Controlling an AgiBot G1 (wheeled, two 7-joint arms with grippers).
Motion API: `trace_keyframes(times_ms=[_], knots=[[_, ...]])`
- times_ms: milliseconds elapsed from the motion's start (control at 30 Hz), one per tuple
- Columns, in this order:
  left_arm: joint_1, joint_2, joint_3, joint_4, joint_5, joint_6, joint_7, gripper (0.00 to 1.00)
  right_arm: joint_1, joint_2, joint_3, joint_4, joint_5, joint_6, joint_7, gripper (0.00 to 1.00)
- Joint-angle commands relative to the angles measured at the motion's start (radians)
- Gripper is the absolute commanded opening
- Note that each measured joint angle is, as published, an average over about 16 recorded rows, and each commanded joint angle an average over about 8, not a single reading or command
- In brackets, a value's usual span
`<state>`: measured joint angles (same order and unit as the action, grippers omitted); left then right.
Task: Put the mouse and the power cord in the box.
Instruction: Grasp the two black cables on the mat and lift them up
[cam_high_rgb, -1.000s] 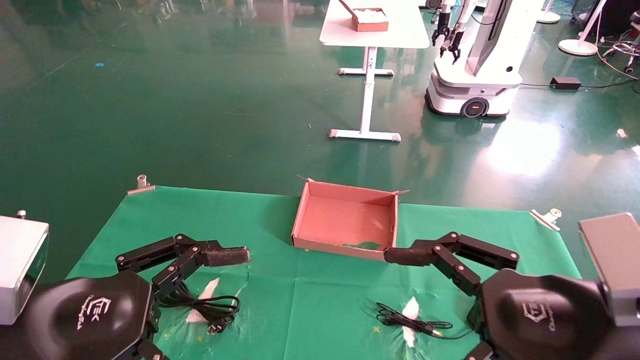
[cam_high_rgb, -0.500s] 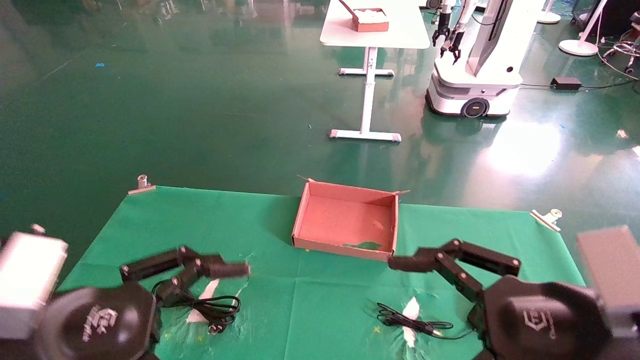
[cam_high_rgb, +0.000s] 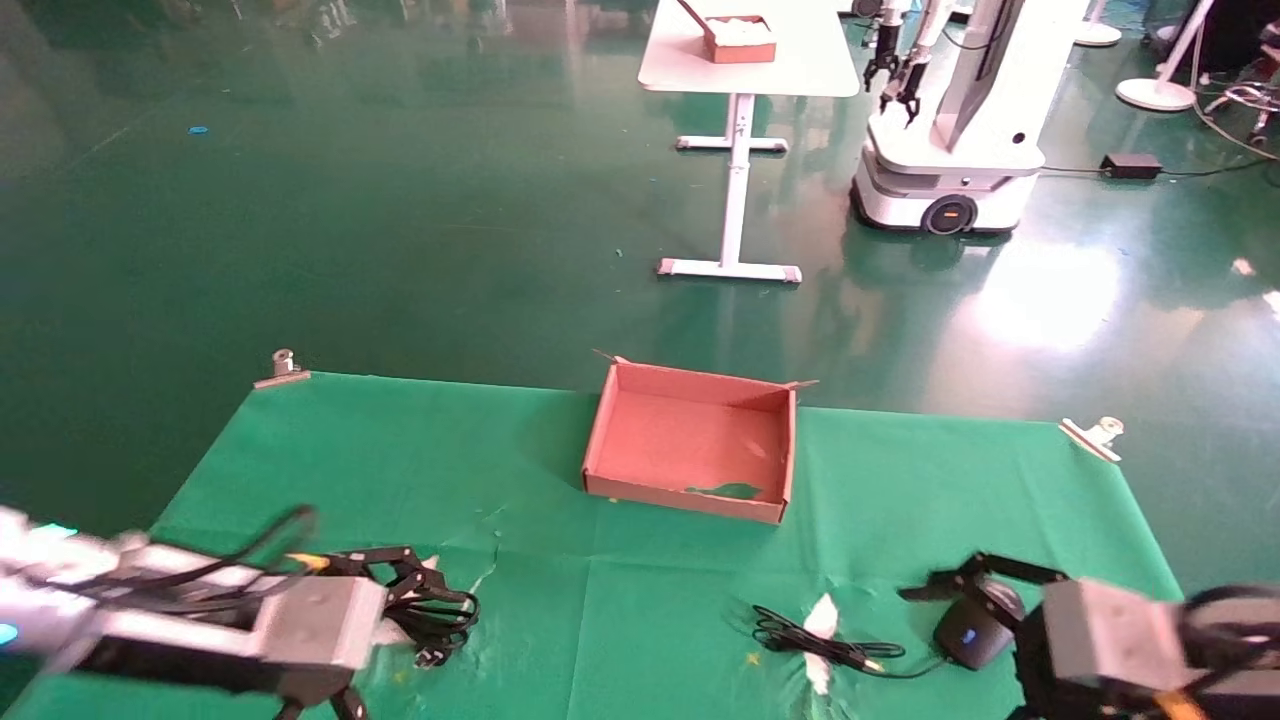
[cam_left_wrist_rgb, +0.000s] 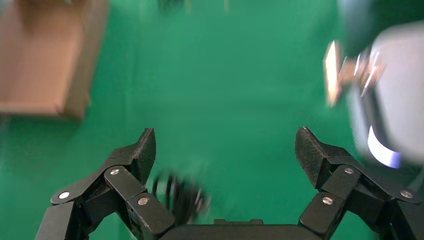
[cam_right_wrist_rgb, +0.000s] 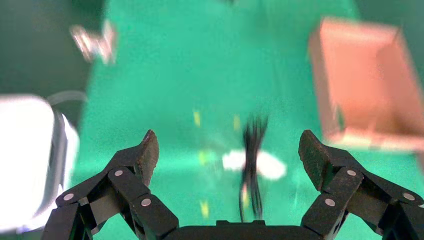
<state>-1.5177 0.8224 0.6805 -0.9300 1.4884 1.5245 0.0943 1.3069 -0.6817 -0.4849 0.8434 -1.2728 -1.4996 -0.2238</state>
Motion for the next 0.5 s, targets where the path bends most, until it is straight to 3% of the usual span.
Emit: trace_keyframes(times_ms=[33, 267, 500], knots=[[-0.063, 0.051, 0.061, 0.081, 0.100, -0.002, 0.059, 1.00, 0.040, -0.035, -0.042, -0.086, -0.084, 0.016, -0.060, 1.00], [-0.131, 0.219, 0.138, 0.419, 0.293, -0.230, 0.241, 1.00, 0.138, -0.224, -0.111, -0.361, -0.252, 0.197, -0.253, 1.00], [-0.164, 0.313, 0.165, 0.640, 0.362, -0.389, 0.371, 1.00, 0.199, -0.343, -0.134, -0.568, -0.299, 0.281, -0.387, 1.00]])
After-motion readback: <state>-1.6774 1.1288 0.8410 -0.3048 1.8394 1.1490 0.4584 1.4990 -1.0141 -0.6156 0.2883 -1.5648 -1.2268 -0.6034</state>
